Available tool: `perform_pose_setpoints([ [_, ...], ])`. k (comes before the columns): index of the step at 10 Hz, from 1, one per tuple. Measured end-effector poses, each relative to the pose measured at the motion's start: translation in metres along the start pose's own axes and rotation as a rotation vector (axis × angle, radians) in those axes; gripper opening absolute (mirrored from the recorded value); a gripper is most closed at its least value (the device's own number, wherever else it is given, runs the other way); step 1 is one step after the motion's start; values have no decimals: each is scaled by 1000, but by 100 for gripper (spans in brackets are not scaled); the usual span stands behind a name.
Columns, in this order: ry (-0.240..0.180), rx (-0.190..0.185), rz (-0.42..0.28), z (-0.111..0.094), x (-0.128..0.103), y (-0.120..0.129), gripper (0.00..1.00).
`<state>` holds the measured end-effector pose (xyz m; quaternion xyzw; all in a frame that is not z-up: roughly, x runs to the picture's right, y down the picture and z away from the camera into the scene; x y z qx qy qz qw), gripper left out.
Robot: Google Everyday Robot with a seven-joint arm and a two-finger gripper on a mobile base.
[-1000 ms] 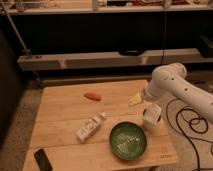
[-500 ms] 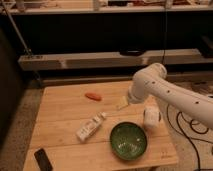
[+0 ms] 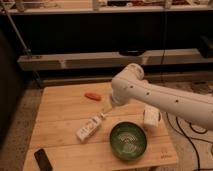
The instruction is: Move the arm in a circular motion
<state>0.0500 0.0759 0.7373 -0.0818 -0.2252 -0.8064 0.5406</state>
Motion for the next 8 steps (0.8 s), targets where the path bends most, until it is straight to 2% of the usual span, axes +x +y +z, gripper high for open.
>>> perform_pose_setpoints([
  [2,-18,-8,-1,0,7,4,80],
  [4,-104,-4,-35,-11,0,-6,80],
  [6,-177,-4,-76,-25,-19,-26,80],
  [8,-259,9,-167,-46,-46,-70,80],
])
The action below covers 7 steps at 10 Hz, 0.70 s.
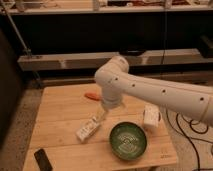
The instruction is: Move the arm in a circular motion
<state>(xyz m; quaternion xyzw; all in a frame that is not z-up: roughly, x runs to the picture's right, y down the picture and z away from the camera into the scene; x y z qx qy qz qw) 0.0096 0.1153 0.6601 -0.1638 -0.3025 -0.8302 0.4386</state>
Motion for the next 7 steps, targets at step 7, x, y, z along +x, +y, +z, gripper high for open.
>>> perform_pose_setpoints([
  [7,-7,159,-413,-10,95,-140,80],
])
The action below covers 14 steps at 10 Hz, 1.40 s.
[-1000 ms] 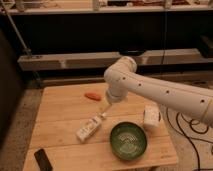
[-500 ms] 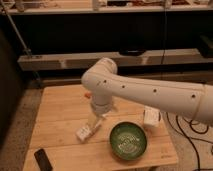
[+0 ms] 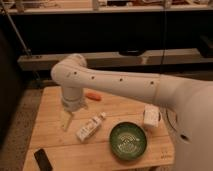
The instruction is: Move the arm in a circular motion
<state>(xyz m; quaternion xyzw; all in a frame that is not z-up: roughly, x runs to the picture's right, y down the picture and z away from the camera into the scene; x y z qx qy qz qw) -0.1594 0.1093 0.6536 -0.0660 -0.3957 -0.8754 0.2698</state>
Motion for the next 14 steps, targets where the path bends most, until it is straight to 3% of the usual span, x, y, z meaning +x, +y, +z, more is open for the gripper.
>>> perform_pose_setpoints([
  [3,17,-59,-27,0,63,42,80],
  [6,28,-114,21,-6,97,104,80],
  [8,30,-127,40,-8,102,120,80],
  [11,28,-125,41,-8,100,120,80],
  [14,43,-96,89,-11,75,137,80],
])
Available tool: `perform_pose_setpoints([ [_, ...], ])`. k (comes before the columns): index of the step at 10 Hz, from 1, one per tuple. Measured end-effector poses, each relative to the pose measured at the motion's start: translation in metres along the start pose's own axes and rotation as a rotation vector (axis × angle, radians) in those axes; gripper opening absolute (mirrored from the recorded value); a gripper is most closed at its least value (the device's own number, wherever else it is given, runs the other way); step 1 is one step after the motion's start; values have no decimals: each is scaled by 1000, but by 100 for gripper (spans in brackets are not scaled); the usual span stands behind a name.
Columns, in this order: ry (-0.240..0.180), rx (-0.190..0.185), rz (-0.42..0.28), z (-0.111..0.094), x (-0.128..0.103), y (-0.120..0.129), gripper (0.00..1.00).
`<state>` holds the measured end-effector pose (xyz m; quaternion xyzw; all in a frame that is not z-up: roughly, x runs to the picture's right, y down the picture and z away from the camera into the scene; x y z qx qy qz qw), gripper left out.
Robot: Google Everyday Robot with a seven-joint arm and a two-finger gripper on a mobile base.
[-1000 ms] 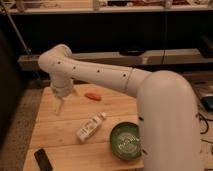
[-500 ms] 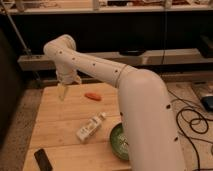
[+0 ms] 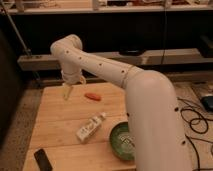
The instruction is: Move the arm in a circular motion
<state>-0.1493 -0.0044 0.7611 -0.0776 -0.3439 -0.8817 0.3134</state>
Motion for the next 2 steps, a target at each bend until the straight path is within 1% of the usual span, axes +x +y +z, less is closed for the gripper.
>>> perform_pose_setpoints([
  [2,7,20,23,-1,-14,9,80],
])
